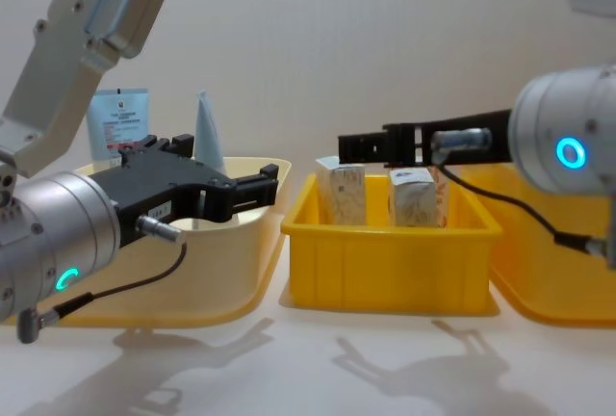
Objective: Bimanual collaborative sorting of washing and personal care products
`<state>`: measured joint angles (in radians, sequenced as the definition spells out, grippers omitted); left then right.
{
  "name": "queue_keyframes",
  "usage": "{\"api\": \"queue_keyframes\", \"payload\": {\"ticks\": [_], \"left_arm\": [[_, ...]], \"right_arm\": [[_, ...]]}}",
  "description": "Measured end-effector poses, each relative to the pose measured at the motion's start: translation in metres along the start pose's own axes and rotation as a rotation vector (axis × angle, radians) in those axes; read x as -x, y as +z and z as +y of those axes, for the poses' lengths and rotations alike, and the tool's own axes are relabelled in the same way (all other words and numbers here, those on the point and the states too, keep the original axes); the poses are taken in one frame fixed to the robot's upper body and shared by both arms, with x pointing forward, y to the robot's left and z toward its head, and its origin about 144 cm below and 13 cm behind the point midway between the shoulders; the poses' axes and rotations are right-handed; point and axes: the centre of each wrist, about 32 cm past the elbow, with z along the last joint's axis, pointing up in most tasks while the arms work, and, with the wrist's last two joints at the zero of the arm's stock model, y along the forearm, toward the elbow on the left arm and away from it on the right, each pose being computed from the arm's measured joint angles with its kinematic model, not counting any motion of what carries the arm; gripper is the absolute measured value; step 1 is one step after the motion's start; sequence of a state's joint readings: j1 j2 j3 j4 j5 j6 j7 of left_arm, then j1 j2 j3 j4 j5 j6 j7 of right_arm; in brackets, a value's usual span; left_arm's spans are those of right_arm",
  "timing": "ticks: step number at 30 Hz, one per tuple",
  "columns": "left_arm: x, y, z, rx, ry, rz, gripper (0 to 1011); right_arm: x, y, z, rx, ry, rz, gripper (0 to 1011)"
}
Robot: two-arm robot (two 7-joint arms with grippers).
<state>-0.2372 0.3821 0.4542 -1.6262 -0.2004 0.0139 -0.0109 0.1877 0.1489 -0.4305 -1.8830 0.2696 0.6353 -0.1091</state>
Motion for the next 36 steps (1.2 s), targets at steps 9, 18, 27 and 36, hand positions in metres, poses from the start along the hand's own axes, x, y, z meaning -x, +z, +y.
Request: {"api": "queue_keyframes", "payload": {"ticks": [9, 18, 27, 36], "left_arm": [[0.0, 0.0, 0.0, 0.0, 0.0, 0.0, 1003], [0.0, 0.0, 0.0, 0.0, 0.0, 0.0, 1004], [0.0, 0.0, 0.0, 0.0, 0.0, 0.0, 1003], [0.0, 0.0, 0.0, 0.0, 0.0, 0.0, 1003]], "right_arm": [[0.0, 0.002, 0.014, 0.028, -0.056, -0.028, 1001], [-0.009, 0.001, 0.022, 0.029, -0.112, -0.029, 1001], [-0.011, -0.001, 0.031, 0.028, -0.129, -0.03, 1001], [-0.007, -0.003, 0.045, 0.038, -0.122, -0.038, 1001]]}}
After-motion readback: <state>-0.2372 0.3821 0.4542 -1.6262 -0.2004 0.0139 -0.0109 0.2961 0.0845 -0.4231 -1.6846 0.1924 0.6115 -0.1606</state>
